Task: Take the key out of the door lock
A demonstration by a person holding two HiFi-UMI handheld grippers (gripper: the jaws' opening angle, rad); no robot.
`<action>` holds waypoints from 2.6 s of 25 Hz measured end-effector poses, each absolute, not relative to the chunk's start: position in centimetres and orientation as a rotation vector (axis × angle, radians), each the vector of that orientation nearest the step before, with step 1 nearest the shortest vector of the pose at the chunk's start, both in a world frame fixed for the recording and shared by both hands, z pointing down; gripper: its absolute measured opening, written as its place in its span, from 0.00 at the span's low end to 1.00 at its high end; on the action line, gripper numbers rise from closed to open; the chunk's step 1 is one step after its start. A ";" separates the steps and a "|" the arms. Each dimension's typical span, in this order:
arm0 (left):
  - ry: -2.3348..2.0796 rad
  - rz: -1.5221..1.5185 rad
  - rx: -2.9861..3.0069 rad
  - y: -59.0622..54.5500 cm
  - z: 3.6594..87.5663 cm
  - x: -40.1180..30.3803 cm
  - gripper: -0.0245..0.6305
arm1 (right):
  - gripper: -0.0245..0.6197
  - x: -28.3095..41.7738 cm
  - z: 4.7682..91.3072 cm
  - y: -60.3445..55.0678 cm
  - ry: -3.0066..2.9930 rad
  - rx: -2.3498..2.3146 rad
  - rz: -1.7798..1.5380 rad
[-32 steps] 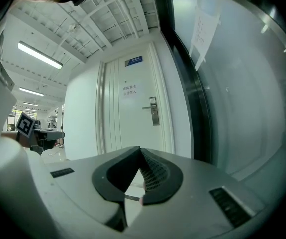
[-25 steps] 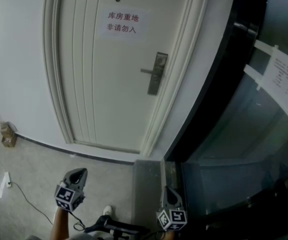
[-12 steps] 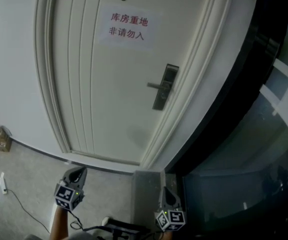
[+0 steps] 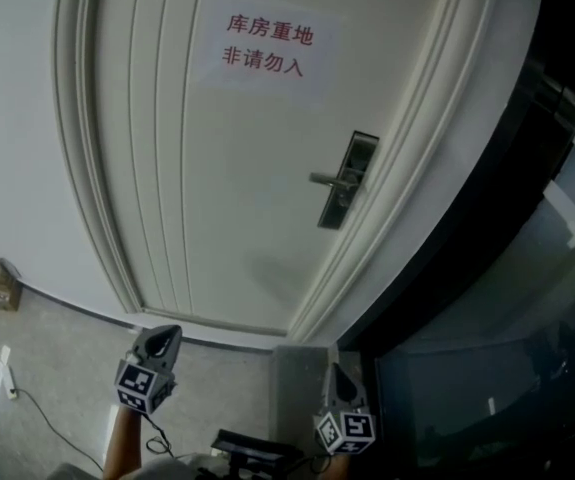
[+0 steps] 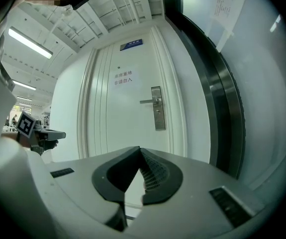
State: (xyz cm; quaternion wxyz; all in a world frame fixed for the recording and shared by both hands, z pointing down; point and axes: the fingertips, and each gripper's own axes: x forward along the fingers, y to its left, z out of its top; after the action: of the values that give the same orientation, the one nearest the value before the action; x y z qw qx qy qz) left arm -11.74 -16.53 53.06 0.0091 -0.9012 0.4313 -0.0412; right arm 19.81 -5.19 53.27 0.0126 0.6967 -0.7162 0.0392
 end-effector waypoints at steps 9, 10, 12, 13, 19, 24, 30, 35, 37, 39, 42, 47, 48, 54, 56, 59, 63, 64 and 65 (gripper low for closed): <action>1.327 -0.139 -2.832 -20.2 53.4 -11.4 0.05 | 0.05 19.4 53.7 -9.0 -2.227 2.165 0.137; 1.326 -0.138 -2.836 -20.6 53.4 -11.4 0.05 | 0.05 19.5 53.6 -9.4 -2.225 2.166 0.136; 1.326 -0.137 -2.843 -21.4 53.7 -11.3 0.05 | 0.05 19.7 53.7 -10.4 -2.221 2.169 0.137; 1.328 -0.140 -2.843 -21.9 53.9 -11.2 0.05 | 0.05 19.9 53.7 -10.9 -2.219 2.172 0.140; 1.350 -0.142 -2.834 -25.8 54.1 -10.2 0.05 | 0.05 21.3 53.8 -15.1 -2.231 2.154 0.133; 1.375 -0.147 -2.831 -29.6 53.6 -9.0 0.05 | 0.05 22.9 52.9 -19.8 -2.242 2.138 0.120; 1.409 -0.150 -2.833 -33.4 53.2 -8.2 0.05 | 0.05 24.0 51.3 -24.7 -2.234 2.138 0.096; 1.410 -0.165 -2.832 -35.1 52.9 -7.5 0.05 | 0.05 25.1 49.7 -27.6 -2.198 2.109 -0.007; 1.426 -0.172 -2.827 -35.6 52.9 -7.5 0.05 | 0.05 25.5 48.7 -28.7 -2.198 2.095 -0.055; 1.443 -0.180 -2.823 -36.0 53.1 -7.6 0.05 | 0.05 25.9 47.6 -29.8 -2.196 2.087 -0.103; 1.455 -0.191 -2.825 -36.3 53.4 -7.4 0.05 | 0.05 26.2 45.5 -31.4 -2.177 2.075 -0.178; 1.462 -0.189 -2.826 -36.6 53.5 -7.1 0.05 | 0.05 26.7 42.6 -33.7 -2.096 2.046 -0.318; 1.462 -0.189 -2.825 -36.7 53.5 -7.1 0.05 | 0.05 26.8 42.2 -34.1 -2.079 2.030 -0.358; 1.474 -0.188 -2.823 -36.9 53.6 -7.2 0.05 | 0.06 27.1 40.6 -36.1 -1.977 1.931 -0.538; 1.477 -0.188 -2.822 -36.8 53.7 -7.1 0.05 | 0.06 27.3 40.1 -36.6 -1.926 1.903 -0.591; 1.487 -0.186 -2.817 -36.8 53.6 -7.2 0.05 | 0.06 27.6 39.8 -37.6 -1.844 1.855 -0.645; 1.497 -0.178 -2.814 -37.0 53.5 -7.1 0.05 | 0.08 27.8 39.7 -38.7 -1.726 1.790 -0.708; 1.498 -0.178 -2.813 -37.0 53.6 -7.1 0.05 | 0.11 27.7 39.6 -38.9 -1.699 1.767 -0.728; 1.499 -0.178 -2.812 -37.0 53.6 -7.1 0.05 | 0.12 27.6 39.4 -39.1 -1.674 1.742 -0.755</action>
State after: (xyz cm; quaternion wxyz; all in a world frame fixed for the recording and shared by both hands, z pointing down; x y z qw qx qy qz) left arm -7.10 -37.03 53.56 -0.0247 -0.8808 0.4695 -0.0557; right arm 27.61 -39.11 39.38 0.3006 0.6565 -0.6307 -0.2844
